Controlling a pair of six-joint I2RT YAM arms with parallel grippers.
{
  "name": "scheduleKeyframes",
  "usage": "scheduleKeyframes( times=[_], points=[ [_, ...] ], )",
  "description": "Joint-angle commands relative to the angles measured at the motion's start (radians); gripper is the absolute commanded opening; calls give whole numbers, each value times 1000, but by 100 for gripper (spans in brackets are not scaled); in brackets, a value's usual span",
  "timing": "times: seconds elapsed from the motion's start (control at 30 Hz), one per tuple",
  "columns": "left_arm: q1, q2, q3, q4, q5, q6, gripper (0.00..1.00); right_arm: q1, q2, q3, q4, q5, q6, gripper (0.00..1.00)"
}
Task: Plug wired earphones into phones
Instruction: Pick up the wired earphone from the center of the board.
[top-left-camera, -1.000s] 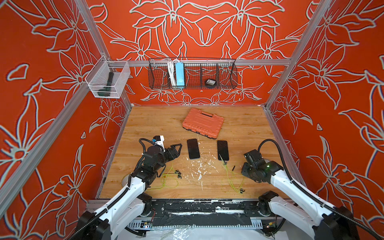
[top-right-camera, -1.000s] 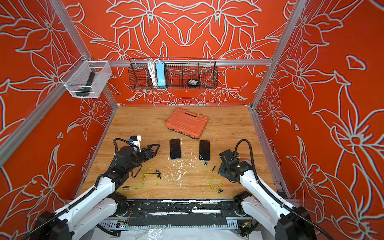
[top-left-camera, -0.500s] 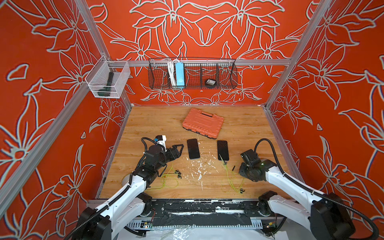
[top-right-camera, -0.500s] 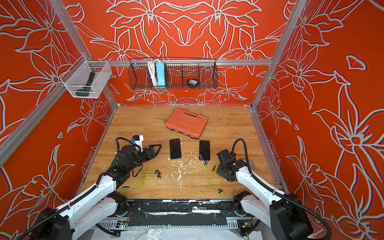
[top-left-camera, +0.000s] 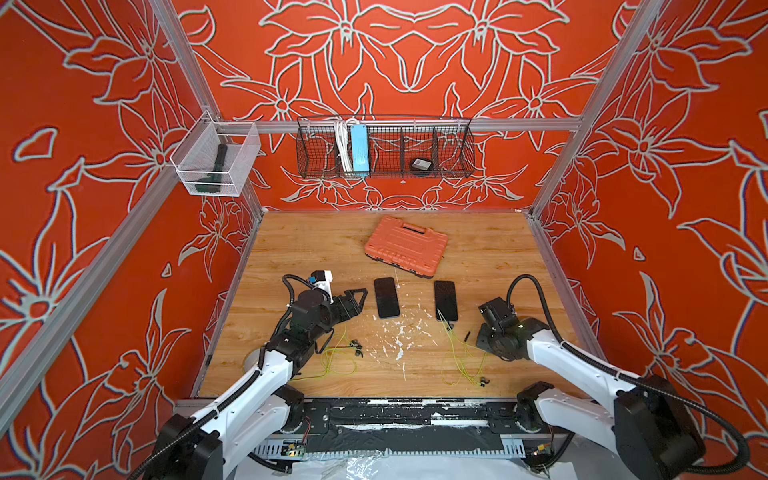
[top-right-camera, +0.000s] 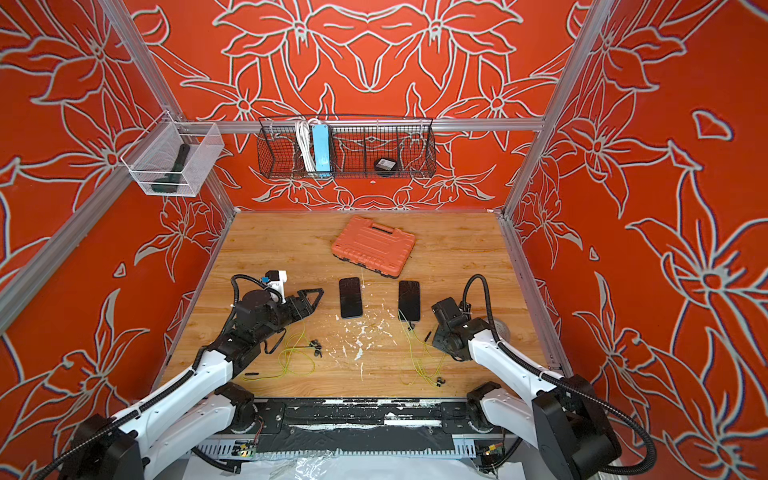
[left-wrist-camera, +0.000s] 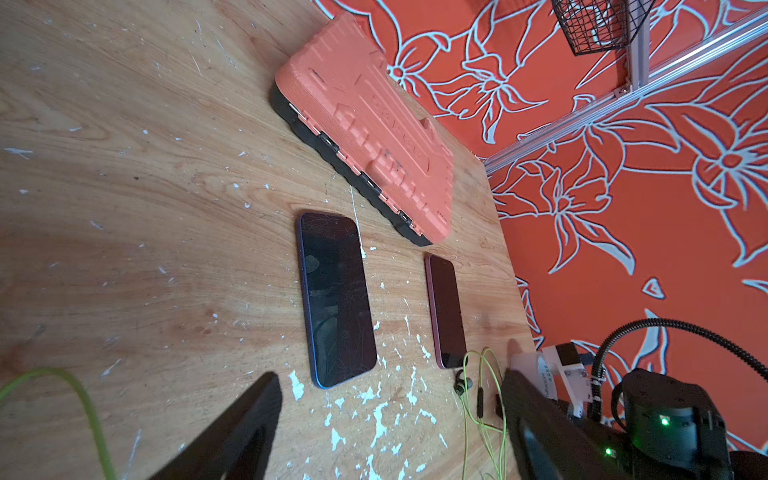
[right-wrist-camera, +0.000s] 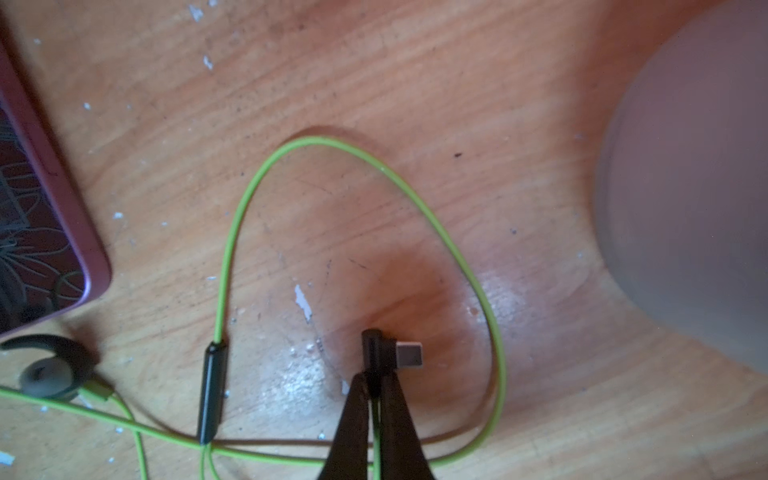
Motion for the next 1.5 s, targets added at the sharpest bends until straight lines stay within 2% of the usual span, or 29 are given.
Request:
scheduleKeyframes(
  times=[0.0, 0.13, 0.3, 0.5, 0.63, 0.77, 0.87, 0.93, 1.03, 1.13, 1.3, 1.47],
  points=[
    [-7, 2, 24, -1, -8, -7, 85, 7, -1, -13, -11, -2, -4, 0],
    [-8, 2, 30, -3, 6, -4, 85, 7, -41, -2, -23, -9, -16, 0],
    [-32, 1, 58, 3, 61, 8, 85, 18, -187, 30, -15, -34, -83, 0],
    [-148, -3, 117, 20, 128, 54, 82, 55, -428, 58, 203, -217, -203, 0],
    [-252, -35, 123, 71, 146, 104, 75, 57, -533, 60, 398, -341, -157, 0],
    [-362, -73, 104, 155, 125, 168, 70, 59, -552, 81, 581, -541, -89, 0],
    [-431, -75, 97, 229, 110, 203, 69, 62, -556, 79, 710, -629, -10, 0],
    [-466, -58, 99, 291, 130, 232, 69, 63, -571, 79, 781, -662, 26, 0],
    [-499, -4, 127, 391, 219, 253, 69, 66, -603, 72, 884, -698, 57, 0],
    [-536, 58, 179, 474, 301, 262, 68, 67, -624, 87, 907, -707, 76, 0],
    [-581, 129, 249, 600, 352, 281, 64, 71, -595, 118, 1072, -804, 160, 0],
    [-625, 169, 332, 666, 409, 297, 58, 94, -553, 185, 1112, -859, 175, 0]
  ],
)
